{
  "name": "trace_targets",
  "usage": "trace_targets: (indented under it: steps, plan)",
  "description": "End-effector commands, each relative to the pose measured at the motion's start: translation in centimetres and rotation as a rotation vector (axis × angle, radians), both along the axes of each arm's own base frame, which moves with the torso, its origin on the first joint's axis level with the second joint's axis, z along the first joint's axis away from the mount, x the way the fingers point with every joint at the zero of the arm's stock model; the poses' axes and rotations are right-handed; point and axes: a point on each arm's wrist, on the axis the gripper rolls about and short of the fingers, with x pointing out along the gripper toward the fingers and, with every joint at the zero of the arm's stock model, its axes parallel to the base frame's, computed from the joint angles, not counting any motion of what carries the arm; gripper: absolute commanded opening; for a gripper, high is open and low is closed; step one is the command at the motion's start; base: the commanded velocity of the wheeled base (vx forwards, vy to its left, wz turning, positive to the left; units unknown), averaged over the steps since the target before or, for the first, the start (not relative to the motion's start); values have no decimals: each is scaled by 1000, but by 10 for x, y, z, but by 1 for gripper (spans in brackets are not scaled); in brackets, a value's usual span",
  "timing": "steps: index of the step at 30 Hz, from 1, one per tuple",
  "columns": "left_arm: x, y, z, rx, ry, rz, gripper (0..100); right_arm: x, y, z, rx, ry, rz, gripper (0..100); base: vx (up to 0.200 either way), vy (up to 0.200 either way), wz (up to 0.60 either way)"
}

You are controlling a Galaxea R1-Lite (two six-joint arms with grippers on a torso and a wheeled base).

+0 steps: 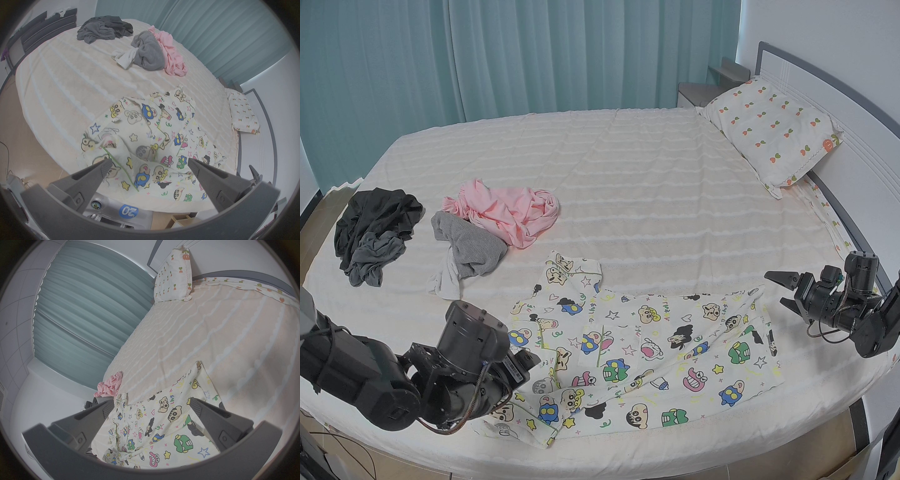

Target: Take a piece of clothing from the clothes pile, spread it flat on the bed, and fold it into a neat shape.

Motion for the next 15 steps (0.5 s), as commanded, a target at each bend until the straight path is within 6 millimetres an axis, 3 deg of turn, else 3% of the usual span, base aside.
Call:
trace_targets:
  steps: [1,10,15]
  plan:
    - [8,5,-8,14,19,23,100,0,0,0,0,-1,0,100,0,0,0]
    - [28,7,-50,41,56,70,100,-1,0,2,-12,-11,5,100,0,0,0]
    - [21,10,-59,52,78,64,100,-1,-1,2,-9,-10,1,100,0,0,0]
